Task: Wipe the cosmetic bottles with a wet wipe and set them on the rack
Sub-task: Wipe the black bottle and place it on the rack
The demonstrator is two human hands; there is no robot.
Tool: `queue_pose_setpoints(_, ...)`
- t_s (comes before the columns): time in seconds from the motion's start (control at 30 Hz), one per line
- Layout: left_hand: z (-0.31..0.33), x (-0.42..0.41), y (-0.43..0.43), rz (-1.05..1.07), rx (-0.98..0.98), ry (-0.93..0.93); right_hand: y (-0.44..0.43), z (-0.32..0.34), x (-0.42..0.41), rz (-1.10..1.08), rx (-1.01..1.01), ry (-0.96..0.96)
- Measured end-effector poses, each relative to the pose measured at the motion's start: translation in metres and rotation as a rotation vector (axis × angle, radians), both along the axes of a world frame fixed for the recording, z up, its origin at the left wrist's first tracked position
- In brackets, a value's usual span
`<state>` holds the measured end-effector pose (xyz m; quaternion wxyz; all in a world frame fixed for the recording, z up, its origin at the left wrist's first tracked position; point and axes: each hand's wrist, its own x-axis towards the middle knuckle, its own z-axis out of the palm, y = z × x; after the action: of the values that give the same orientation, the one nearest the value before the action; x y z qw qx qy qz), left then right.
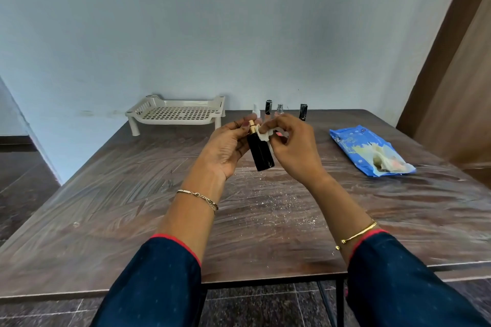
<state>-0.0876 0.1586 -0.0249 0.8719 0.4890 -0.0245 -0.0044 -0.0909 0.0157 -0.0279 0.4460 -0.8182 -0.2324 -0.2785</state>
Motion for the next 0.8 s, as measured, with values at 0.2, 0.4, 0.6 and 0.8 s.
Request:
queue_pose_setpoints(0.2,-0.005,0.003,0.001,0.062,-0.009,-0.013,0.003,-0.018,-0.002,0.034,0.042,0.01)
queue_pose_setpoints(0.4,-0.016,0.01,0.01,0.145,-0.103,0.011,0.0,-0.033,-0.004,0.053,-0.121,-0.023)
queue_pose_setpoints(0.6,-0.023,0.011,0.005,0.11,-0.09,-0.021,0.01,-0.023,0.005,-0.035,-0.196,-0.129)
queue_pose_setpoints(0.8,-0.027,0.011,0.004,0.111,-0.102,-0.006,0.013,-0.025,0.002,-0.006,-0.187,-0.139)
